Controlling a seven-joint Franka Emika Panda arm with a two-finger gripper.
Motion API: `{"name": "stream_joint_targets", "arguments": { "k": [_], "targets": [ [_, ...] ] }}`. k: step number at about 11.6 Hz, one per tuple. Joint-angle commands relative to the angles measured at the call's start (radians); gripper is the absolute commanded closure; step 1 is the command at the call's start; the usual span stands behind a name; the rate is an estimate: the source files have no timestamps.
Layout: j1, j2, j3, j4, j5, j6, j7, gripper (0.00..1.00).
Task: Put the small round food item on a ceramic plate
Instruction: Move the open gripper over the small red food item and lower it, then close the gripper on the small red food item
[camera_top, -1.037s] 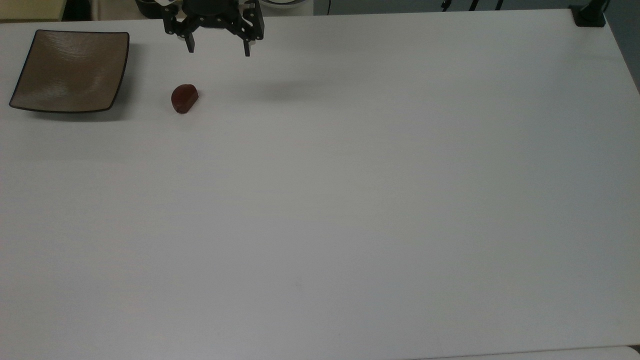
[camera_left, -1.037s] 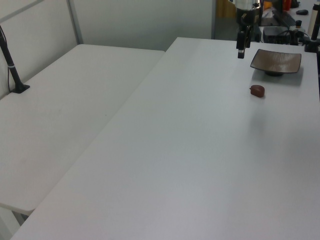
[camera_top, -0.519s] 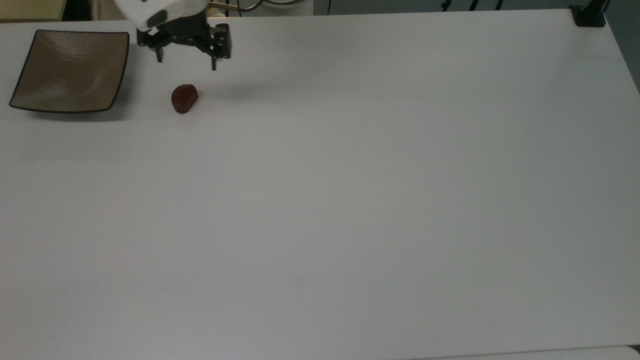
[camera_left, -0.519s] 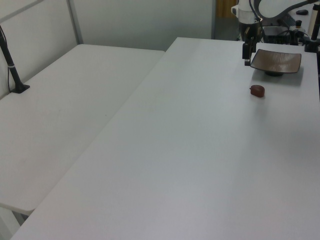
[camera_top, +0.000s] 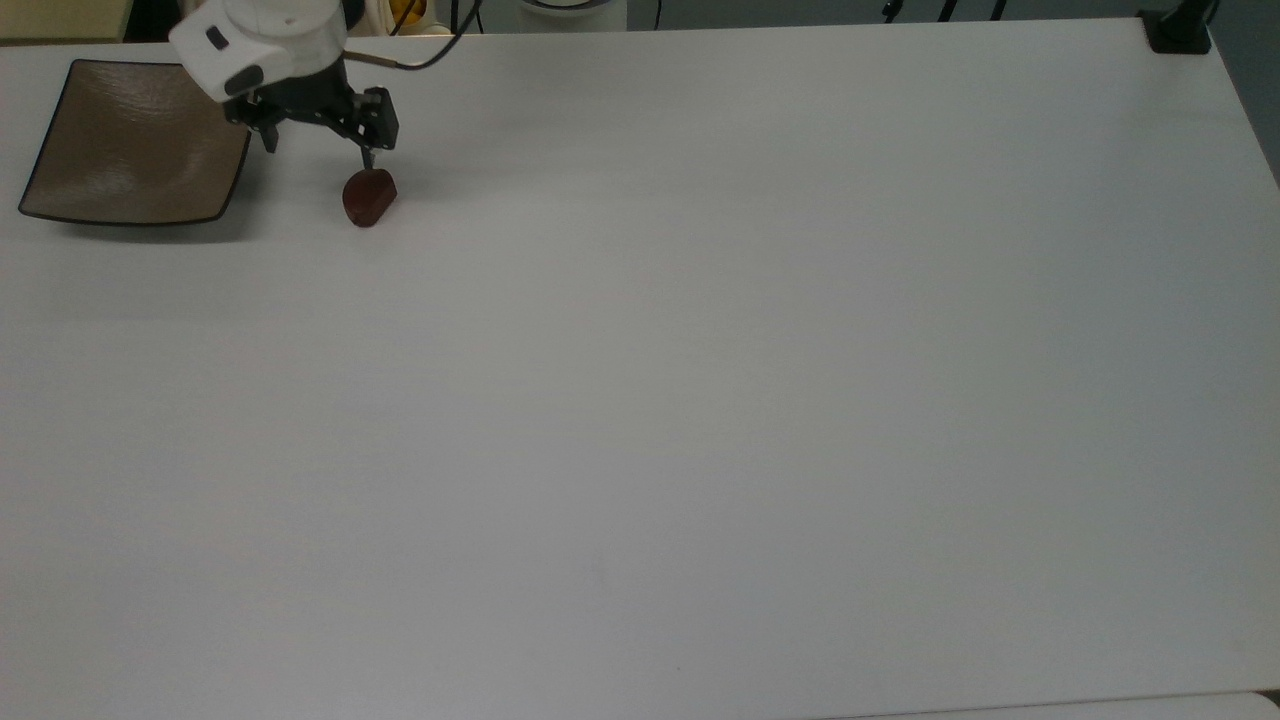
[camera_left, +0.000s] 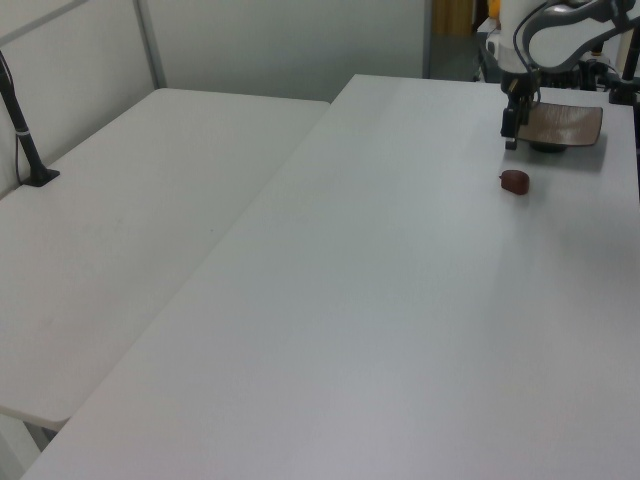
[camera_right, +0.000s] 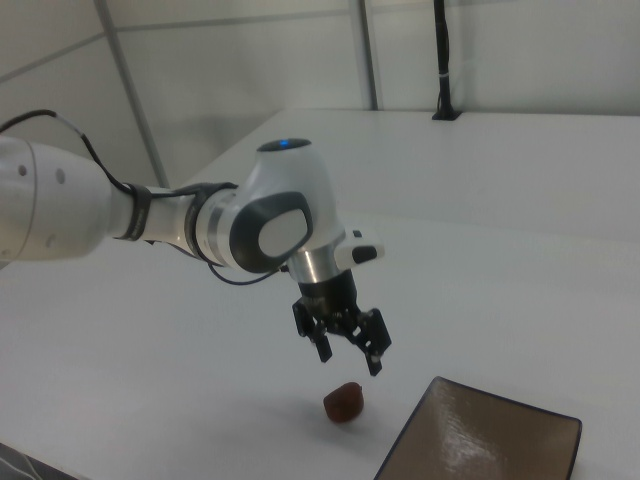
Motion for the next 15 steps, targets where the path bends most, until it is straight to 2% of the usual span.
{"name": "stream_joint_targets", "arguments": {
  "k": [1,6,7,8,9,10,11,12,15],
  "targets": [
    [-0.001,0.051,0.003,-0.032,0.086,0.074,-0.013,0.00],
    [-0.001,0.119,0.006,-0.044,0.106,0.078,-0.013,0.00],
    [-0.002,0.123,0.007,-0.044,0.106,0.078,-0.013,0.05],
    [-0.002,0.132,0.006,-0.044,0.106,0.078,-0.013,0.19],
    [-0.002,0.136,0.007,-0.043,0.106,0.079,-0.013,0.45],
    [-0.004,0.134,0.006,-0.041,0.104,0.078,-0.008,0.64],
    [-0.002,0.134,0.007,-0.038,0.106,0.078,-0.004,0.79],
    [-0.004,0.133,0.006,-0.037,0.104,0.078,-0.002,0.88],
    [-0.018,0.107,0.006,-0.021,0.100,0.062,-0.004,0.90]
  ]
}}
